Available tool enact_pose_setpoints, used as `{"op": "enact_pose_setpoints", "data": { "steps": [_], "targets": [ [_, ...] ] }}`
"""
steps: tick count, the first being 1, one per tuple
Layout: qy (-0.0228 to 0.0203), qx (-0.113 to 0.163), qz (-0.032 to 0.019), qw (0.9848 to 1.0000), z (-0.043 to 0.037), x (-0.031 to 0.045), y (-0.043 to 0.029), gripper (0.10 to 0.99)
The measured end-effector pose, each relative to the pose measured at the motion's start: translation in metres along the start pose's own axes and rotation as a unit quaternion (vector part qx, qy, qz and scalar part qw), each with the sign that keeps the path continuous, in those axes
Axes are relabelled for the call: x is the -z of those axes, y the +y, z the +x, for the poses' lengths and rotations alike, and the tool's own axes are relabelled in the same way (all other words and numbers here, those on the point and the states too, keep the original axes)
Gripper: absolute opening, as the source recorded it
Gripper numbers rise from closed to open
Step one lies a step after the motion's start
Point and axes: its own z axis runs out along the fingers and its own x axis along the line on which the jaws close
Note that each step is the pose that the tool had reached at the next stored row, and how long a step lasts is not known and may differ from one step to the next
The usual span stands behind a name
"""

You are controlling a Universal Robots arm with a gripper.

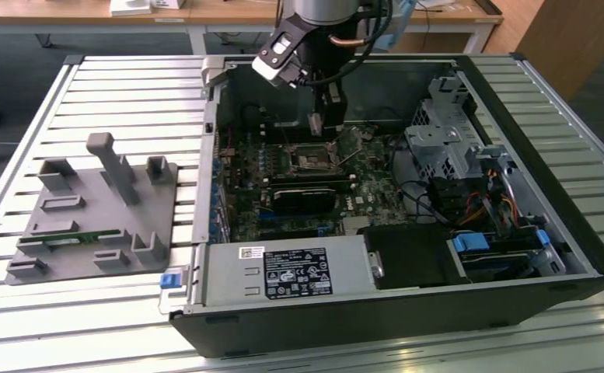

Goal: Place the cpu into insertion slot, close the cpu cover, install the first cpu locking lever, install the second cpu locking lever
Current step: 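Place the cpu into insertion slot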

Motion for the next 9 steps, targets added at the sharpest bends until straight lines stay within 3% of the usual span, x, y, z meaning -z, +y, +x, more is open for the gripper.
{"op": "enact_pose_setpoints", "data": {
  "steps": [9],
  "targets": [
    [0.0011, 0.003, 0.0000, 1.0000, 0.0010, -0.0082, -0.0009, 0.537]
  ]
}}
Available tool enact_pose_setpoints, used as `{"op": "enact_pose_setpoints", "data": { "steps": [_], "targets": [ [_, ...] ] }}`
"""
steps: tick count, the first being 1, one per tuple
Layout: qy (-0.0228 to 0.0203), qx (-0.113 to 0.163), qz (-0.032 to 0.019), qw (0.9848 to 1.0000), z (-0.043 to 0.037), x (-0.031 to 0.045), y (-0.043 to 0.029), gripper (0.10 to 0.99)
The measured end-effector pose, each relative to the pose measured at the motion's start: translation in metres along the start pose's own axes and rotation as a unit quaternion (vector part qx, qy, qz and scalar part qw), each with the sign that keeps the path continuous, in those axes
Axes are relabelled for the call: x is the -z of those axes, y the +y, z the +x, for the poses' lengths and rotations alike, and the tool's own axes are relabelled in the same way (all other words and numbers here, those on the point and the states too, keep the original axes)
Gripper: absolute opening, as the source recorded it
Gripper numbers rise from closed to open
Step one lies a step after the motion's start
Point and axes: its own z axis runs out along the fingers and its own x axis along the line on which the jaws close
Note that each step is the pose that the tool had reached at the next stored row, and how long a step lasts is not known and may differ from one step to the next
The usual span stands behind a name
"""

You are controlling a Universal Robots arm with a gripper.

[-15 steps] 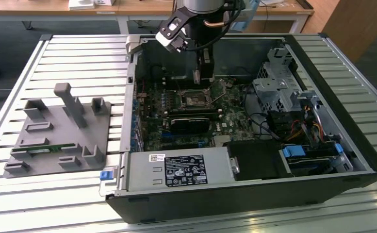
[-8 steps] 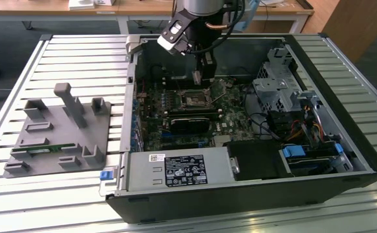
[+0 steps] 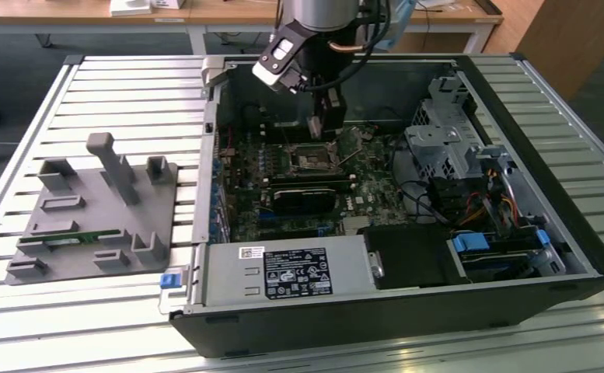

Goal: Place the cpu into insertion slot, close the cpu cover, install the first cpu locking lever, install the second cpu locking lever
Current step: 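Place the cpu into insertion slot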

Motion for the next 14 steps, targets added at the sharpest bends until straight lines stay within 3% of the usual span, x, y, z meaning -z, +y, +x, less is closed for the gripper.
{"op": "enact_pose_setpoints", "data": {
  "steps": [8, 14],
  "targets": [
    [0.0005, 0.005, 0.0001, 1.0000, 0.0041, -0.0136, -0.0026, 0.537],
    [-0.0009, -0.009, -0.0002, 1.0000, 0.0074, -0.0241, -0.0058, 0.537]
  ]
}}
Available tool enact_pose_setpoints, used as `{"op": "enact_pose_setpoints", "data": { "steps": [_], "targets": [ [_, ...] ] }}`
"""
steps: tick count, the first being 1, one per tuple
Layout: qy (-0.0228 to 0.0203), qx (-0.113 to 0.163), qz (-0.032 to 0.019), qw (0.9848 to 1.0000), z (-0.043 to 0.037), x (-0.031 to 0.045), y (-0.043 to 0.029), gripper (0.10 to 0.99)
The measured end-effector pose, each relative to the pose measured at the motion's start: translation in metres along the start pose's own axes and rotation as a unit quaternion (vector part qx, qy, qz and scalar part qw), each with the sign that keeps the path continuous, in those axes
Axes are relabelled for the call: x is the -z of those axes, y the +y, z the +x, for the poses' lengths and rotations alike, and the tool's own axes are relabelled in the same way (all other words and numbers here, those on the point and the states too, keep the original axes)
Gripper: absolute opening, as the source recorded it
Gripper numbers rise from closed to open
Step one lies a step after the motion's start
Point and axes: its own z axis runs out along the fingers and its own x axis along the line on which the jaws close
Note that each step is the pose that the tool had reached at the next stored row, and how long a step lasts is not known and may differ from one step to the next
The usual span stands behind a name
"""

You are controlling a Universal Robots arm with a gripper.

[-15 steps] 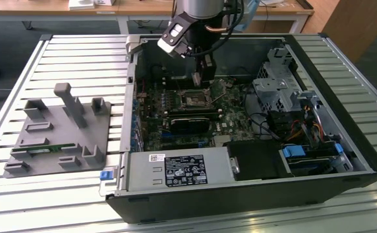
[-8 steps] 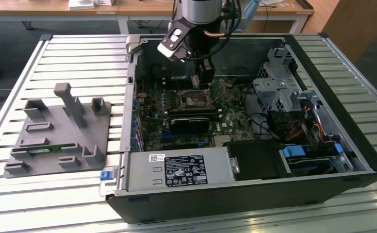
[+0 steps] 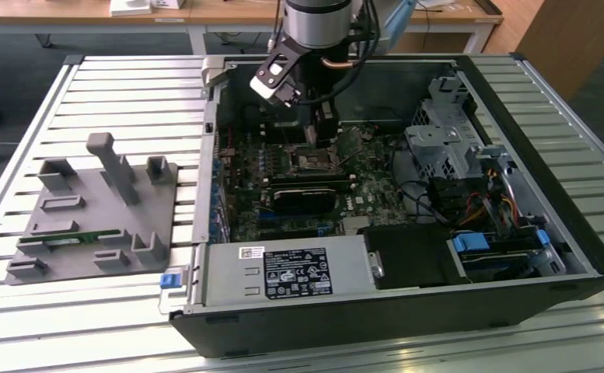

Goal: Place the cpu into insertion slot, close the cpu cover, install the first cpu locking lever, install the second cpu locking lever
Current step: 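Place the cpu into insertion slot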

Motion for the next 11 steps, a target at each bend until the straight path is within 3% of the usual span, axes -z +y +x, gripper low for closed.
{"op": "enact_pose_setpoints", "data": {
  "steps": [11],
  "targets": [
    [-0.0011, -0.011, -0.0002, 0.9999, 0.0023, -0.0172, -0.0021, 0.537]
  ]
}}
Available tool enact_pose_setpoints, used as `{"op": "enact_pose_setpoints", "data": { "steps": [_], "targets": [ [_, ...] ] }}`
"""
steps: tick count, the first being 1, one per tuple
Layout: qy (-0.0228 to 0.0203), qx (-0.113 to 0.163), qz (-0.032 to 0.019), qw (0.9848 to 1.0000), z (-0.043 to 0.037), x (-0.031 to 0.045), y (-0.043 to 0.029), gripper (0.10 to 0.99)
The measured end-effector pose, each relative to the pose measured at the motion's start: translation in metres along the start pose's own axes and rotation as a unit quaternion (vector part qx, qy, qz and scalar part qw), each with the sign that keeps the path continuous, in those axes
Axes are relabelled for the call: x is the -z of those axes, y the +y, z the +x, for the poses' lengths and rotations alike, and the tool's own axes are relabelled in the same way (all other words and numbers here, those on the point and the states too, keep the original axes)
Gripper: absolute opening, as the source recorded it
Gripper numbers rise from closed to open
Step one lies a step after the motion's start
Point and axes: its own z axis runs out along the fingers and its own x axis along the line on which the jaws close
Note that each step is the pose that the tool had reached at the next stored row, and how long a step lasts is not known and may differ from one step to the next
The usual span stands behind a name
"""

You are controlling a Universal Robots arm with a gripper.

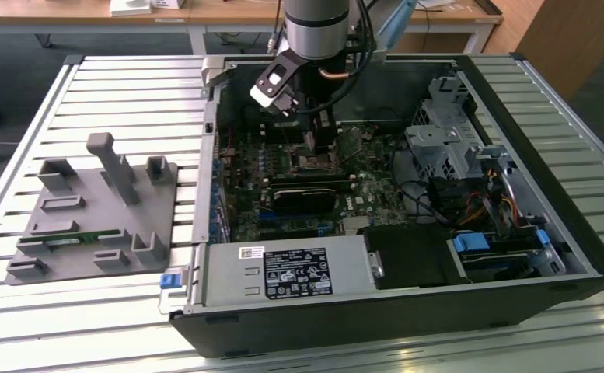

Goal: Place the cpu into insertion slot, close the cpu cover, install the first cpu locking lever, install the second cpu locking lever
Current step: 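Place the cpu into insertion slot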

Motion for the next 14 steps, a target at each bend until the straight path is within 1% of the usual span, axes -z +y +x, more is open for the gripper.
{"op": "enact_pose_setpoints", "data": {
  "steps": [6, 11, 14],
  "targets": [
    [-0.0002, -0.002, -0.0001, 1.0000, 0.0015, -0.0095, -0.0014, 0.537],
    [-0.0005, -0.004, 0.0000, 1.0000, 0.0066, -0.0181, -0.0036, 0.537],
    [-0.0006, -0.005, -0.0001, 1.0000, 0.0100, -0.0205, -0.0061, 0.537]
  ]
}}
